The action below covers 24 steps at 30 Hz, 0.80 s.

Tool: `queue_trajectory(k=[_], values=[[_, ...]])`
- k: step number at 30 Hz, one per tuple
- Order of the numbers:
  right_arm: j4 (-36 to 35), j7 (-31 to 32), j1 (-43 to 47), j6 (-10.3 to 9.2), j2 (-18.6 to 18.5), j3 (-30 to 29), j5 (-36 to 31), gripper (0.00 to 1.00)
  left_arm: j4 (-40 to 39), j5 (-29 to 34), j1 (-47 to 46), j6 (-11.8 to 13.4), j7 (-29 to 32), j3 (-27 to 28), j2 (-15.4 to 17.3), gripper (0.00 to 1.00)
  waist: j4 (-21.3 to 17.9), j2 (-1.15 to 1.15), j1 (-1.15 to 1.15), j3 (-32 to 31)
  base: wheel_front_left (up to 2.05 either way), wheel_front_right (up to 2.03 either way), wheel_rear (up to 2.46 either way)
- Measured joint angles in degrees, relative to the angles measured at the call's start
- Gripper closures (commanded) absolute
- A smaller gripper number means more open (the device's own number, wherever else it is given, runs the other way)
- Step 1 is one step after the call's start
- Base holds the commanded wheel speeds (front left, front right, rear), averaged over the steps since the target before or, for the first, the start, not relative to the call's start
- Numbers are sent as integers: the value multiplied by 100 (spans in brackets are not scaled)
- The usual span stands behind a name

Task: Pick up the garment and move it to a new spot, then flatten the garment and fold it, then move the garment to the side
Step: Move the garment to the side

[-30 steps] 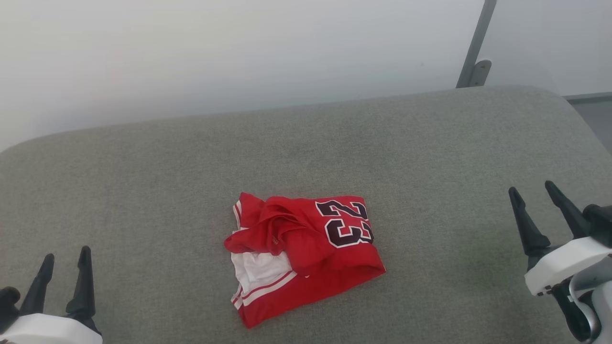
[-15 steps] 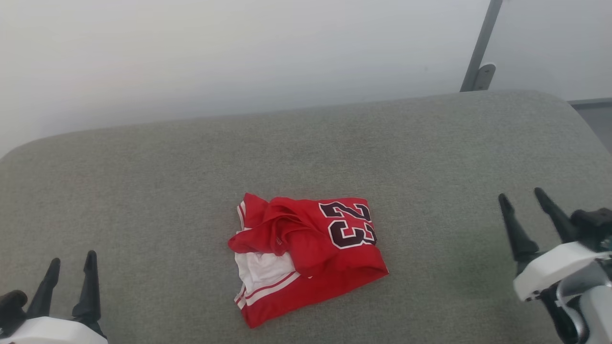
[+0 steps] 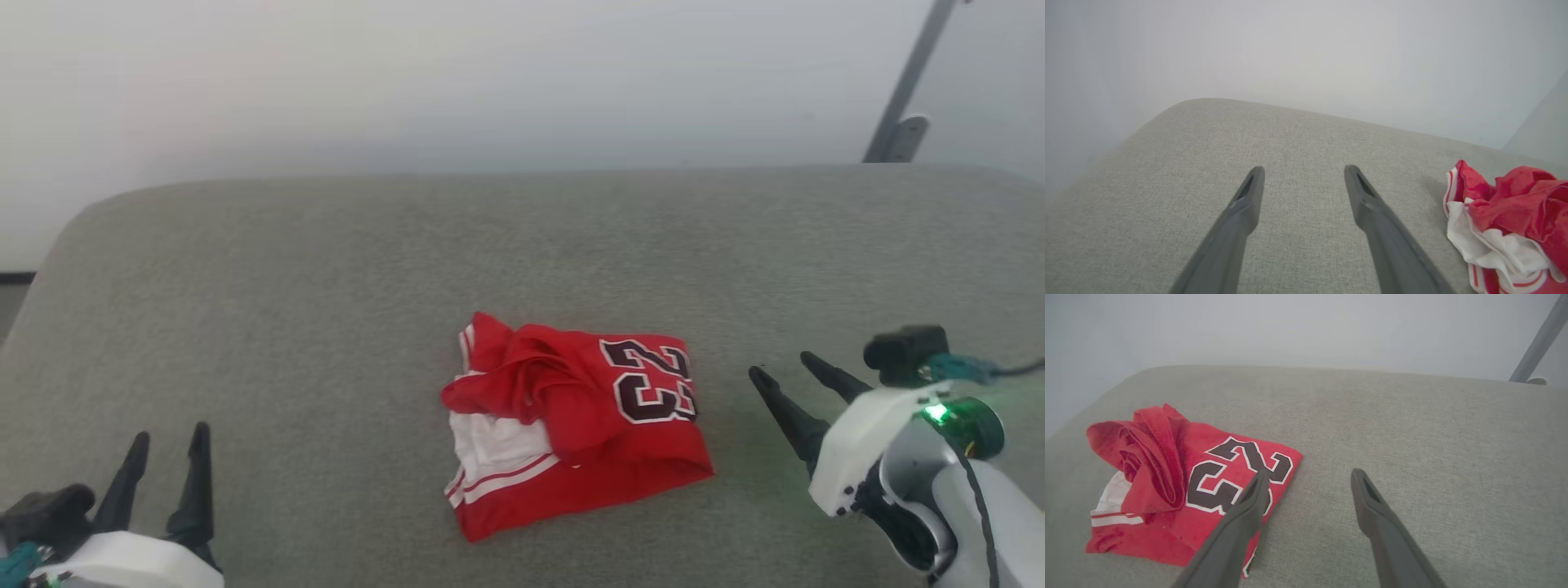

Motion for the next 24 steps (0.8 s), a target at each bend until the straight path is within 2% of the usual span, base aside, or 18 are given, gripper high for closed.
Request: queue_trajectory(k=[10, 17, 24], values=[[170, 1636, -658, -1, -374, 466, 661, 0, 151, 120, -325, -66, -1, -253, -163, 0, 604, 0, 0, 338, 0, 0, 0], [389, 2671, -933, -1, -421, 471, 827, 0, 287, 136, -545, -123, -7, -328, -259, 0, 934, 0, 0, 653, 0, 0, 0], [652, 3307, -1067, -1, -268, 389, 899, 0, 397, 164, -719, -171, -8, -341, -369, 0, 1099, 0, 0, 879, 0, 0, 0]])
